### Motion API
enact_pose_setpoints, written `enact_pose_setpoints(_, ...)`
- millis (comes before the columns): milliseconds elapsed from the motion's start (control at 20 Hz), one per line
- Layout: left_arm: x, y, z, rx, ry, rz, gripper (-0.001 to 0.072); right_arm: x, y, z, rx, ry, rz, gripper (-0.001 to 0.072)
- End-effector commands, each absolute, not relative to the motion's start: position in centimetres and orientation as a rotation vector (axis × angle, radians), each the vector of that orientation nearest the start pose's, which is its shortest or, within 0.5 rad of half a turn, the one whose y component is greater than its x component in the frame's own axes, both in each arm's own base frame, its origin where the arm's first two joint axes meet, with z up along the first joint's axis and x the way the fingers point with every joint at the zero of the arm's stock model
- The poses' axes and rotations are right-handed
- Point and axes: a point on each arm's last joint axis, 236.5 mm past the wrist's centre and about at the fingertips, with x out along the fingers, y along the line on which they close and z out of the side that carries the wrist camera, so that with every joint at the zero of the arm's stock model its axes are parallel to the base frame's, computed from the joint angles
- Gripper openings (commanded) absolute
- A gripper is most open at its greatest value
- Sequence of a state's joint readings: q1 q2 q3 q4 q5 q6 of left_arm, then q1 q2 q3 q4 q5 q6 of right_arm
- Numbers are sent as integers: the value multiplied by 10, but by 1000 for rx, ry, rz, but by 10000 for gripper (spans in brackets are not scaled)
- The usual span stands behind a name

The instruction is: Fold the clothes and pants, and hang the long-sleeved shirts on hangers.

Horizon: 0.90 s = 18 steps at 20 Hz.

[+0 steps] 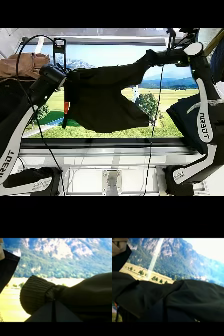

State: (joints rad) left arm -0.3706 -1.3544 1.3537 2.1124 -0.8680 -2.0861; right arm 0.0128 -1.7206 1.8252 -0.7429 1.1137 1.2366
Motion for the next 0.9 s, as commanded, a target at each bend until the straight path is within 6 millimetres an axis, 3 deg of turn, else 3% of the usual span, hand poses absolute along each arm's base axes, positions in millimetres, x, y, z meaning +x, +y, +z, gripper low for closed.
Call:
enact_pose_setpoints(0, 484, -71, 113, 184, 755, 111, 7, 521, 168, 107, 289, 946, 704, 1)
enact_pose_setpoints(150, 451, -61, 140, 167, 779, 128, 6, 479, 151, 109, 77, 1061, 676, 0)
enact_pose_setpoints(250, 420, -59, 136, 186, 853, 91, 7, 439, 150, 106, -10, 1161, 674, 1)
enact_pose_setpoints(350, 383, -52, 110, 179, 958, 94, 7, 395, 159, 92, -20, 1258, 710, 1)
enact_pose_setpoints(450, 347, -53, 75, 151, 1046, 65, 6, 350, 167, 62, -14, 1353, 732, 1)
enact_pose_setpoints(600, 302, -42, 28, 166, 1152, 64, 7, 300, 176, 12, 53, 1467, 695, 1)
enact_pose_setpoints(700, 288, -39, 9, 176, 1178, 59, 7, 270, 180, -20, 55, 1538, 692, 1)
enact_pose_setpoints(850, 276, -40, -18, 178, 1222, 44, 7, 250, 188, -56, 52, 1565, 676, 1)
